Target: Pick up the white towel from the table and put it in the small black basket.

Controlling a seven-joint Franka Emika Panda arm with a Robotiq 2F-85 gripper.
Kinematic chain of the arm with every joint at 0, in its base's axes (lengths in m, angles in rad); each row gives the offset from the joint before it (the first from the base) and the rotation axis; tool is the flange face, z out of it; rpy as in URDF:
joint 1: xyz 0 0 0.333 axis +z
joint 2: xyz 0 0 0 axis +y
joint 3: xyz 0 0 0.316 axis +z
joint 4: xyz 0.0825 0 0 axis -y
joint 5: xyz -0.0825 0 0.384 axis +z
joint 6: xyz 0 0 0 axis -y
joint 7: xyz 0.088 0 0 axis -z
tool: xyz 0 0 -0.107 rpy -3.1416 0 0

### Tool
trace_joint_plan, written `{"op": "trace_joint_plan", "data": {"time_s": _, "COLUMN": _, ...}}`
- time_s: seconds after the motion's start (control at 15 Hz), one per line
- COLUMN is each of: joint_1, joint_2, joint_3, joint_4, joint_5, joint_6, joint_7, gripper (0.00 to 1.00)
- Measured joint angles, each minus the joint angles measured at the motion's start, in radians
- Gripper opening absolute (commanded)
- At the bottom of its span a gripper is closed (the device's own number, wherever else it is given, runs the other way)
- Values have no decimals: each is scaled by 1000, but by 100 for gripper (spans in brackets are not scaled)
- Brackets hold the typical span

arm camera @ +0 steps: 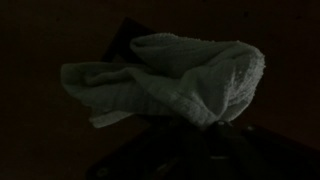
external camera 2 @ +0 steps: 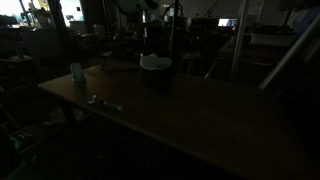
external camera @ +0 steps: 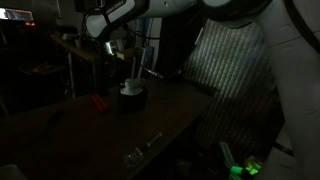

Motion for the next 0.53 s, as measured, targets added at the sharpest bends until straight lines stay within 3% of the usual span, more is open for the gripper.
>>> {"op": "trace_joint_plan", "data": {"time_s": 0.53, "joint_1": -19, "joint_2": -80, "joint_3": -11, "joint_4": -203, "joint_5": 32, "joint_6": 198, "joint_7": 71, "gripper": 3}}
